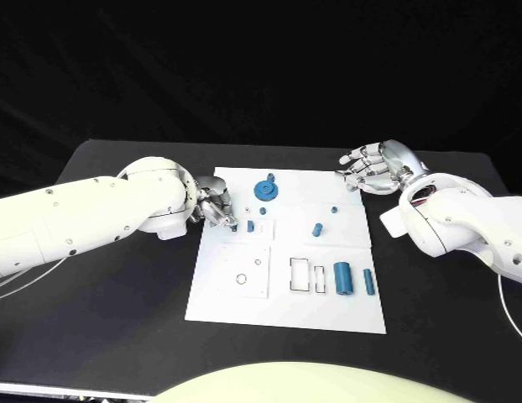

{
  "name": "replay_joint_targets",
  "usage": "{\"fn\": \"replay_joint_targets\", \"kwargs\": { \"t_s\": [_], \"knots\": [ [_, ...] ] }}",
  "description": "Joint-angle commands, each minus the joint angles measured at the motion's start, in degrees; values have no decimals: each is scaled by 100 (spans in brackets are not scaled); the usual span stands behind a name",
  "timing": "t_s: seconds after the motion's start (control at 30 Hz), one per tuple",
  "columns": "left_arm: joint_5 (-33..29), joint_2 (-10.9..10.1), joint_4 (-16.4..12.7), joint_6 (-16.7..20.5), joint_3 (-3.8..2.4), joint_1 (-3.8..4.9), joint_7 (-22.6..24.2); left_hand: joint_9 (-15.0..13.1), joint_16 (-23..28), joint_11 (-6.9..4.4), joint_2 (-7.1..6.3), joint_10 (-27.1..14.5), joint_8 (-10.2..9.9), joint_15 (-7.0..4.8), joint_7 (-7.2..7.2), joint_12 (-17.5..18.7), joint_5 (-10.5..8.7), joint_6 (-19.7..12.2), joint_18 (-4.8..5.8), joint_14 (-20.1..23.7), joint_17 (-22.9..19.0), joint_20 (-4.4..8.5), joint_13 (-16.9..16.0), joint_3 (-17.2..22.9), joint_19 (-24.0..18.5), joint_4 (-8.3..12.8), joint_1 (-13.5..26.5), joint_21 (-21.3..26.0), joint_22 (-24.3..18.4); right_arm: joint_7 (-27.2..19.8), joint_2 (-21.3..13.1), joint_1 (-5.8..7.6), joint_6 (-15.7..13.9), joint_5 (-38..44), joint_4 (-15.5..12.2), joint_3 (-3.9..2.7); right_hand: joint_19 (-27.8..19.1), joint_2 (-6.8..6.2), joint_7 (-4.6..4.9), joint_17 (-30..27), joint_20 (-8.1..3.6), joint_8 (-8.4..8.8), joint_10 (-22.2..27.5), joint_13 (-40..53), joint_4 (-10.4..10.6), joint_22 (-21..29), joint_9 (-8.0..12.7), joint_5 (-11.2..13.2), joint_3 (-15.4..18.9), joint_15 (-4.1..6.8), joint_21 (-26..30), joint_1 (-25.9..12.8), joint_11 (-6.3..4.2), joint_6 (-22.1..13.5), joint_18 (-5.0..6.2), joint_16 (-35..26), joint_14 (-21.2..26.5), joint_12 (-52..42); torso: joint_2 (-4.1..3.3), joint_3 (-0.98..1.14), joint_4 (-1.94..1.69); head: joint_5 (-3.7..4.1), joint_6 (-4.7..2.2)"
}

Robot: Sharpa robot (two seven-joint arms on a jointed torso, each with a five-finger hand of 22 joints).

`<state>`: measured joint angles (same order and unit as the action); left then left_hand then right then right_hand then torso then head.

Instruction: Assemble the parts on the task board

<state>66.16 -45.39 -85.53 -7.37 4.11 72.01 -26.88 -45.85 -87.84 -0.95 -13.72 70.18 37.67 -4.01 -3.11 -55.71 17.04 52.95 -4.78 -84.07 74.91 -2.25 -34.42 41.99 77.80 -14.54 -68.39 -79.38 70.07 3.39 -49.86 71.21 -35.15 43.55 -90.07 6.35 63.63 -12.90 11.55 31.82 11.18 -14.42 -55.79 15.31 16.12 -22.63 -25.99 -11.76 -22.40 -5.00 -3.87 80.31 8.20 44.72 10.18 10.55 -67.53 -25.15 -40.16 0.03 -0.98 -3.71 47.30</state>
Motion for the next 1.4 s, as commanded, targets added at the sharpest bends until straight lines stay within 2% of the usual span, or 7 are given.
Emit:
{"fn": "replay_joint_targets", "kwargs": {
  "t_s": [0.03, 0.2, 0.3, 0.4, 0.87, 1.4],
  "knots": [
    [133, 18, 0, -52, 2, -23, 92, -6, -21, -34, 38, 54, -4, -39, 7, 1, 5, 36, 38, -497, 1196, 15, 3, 1145, 35, 1134, -12, -26, 5, -105, 3, -4, 40, 10, 5, -3, -39, 28, 121, -7, -2, -40, 21, -8, -25, 9, 9, 33, -8, -4, 19, -31, 31, -40, 25, -29, 25, 21, -6, -2, 2, -3, 6],
    [123, 23, 2, -80, 2, -32, 106, -5, -21, -34, 35, 56, -6, -39, 7, 2, 3, 38, 37, -497, 1196, 16, 3, 1148, 32, 1138, -10, -24, -1, -107, 5, -5, 53, 2, 9, -3, -39, 29, 121, -8, -2, -42, 20, -12, -26, 12, 9, 33, -9, -4, 19, -30, 31, -39, 25, -30, 24, 21, -4, 1, -3, -70, 22],
    [105, 21, 2, -110, 2, -34, 106, -4, -26, -34, 31, 58, -7, -39, 7, 0, 3, 39, 38, -499, 1204, 16, -1, 1148, 34, 1142, -9, -26, 4, -105, 6, -5, 59, -1, 11, -3, -39, 29, 121, -8, -2, -42, 20, -12, -26, 12, 9, 33, -9, -4, 19, -30, 31, -39, 25, -30, 24, 21, -5, 1, -5, -49, 35],
    [97, 21, 5, -157, 1, -35, 104, -4, -26, -34, 31, 58, -7, -39, 7, 0, 3, 39, 38, -499, 1204, 16, -1, 1148, 34, 1142, -9, -26, 4, -111, 5, -5, 49, -3, 9, -3, -39, 29, 120, -12, -2, -47, 20, -25, -36, 24, 10, 33, -14, -3, 17, -16, 30, -41, 26, -36, 22, 21, -3, -3, -1, -54, 42],
    [88, 22, 48, -342, 0, -35, 86, 0, -29, -36, 17, 65, -11, -39, 9, -7, 3, 46, 39, -501, 1209, 17, -15, 1151, 37, 1157, -8, -30, 10, -119, -5, -7, 43, -4, 11, -3, -36, 31, 118, -22, -2, -61, 14, -56, -61, 53, 12, 32, -28, 0, 12, 16, 27, -43, 29, -48, 14, 20, -2, 2, 0, -58, 66],
    [-89, 28, 73, -237, -2, -37, 162, 8, -38, -39, -9, 88, -16, -40, 12, -29, 11, 66, 45, -506, 1224, 18, -50, 1157, 51, 1185, -9, -45, 35, -113, -10, -18, 72, -4, 24, -3, -41, 23, 122, -33, 0, -69, 20, -88, -79, 81, 17, 34, -35, -5, 12, 36, 31, -54, 27, -67, 20, 27, 0, 1, 1, -42, 52]
  ]
}}
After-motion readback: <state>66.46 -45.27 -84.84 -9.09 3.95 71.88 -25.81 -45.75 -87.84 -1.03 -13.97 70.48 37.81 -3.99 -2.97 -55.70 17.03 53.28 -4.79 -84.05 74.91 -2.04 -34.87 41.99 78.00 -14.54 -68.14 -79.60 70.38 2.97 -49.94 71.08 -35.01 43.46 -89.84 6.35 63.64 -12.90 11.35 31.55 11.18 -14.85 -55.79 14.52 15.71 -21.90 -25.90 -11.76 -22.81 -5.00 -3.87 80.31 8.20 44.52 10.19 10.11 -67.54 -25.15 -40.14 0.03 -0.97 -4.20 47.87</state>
